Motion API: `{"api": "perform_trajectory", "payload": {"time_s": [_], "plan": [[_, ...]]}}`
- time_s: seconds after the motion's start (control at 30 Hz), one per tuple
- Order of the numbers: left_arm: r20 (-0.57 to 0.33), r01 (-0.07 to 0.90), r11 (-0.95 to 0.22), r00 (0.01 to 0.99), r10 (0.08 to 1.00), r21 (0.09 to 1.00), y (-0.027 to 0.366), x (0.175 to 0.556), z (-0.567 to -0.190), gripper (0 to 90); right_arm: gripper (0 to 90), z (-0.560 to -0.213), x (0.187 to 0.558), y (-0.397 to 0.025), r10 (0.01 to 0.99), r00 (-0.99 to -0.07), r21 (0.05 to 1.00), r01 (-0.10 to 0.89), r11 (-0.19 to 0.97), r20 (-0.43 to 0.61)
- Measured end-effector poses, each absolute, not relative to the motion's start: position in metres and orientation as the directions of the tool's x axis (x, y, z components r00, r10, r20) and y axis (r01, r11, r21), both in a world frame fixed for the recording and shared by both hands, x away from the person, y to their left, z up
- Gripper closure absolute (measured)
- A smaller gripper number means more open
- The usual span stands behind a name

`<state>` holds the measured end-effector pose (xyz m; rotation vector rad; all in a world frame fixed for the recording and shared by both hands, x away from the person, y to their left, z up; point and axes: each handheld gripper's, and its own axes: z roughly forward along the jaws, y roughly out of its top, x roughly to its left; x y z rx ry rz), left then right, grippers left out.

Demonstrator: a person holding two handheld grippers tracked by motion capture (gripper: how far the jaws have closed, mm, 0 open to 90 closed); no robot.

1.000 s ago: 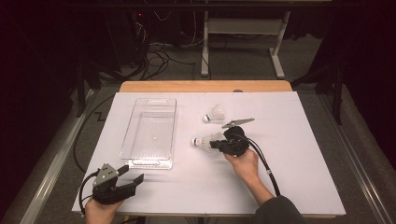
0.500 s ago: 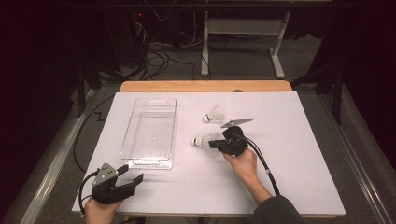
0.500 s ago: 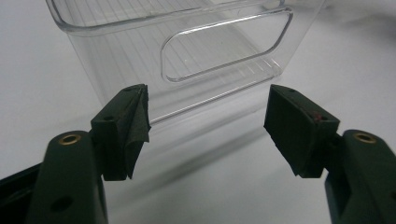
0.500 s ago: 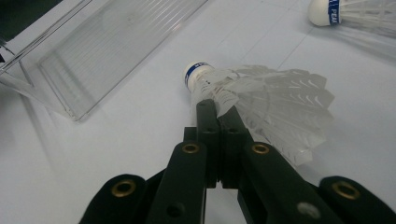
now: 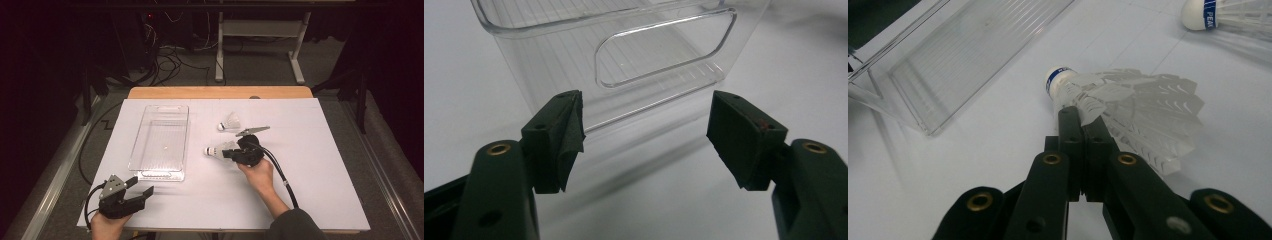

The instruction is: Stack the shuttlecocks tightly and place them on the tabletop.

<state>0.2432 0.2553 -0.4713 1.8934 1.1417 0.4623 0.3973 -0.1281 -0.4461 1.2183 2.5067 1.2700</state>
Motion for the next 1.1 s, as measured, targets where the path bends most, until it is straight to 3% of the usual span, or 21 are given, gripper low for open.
{"api": "perform_trajectory", "payload": {"time_s": [1.1], "plan": [[-0.112, 0.535, -0.217, 0.515, 0.85, 0.816, 0.2554, 0.2429, -0.4711, 32.0, 87.7, -0.4485, 0.4052, -0.1285, 0.722, -0.653, 0.702, 0.624, 0.342, 0.228]]}}
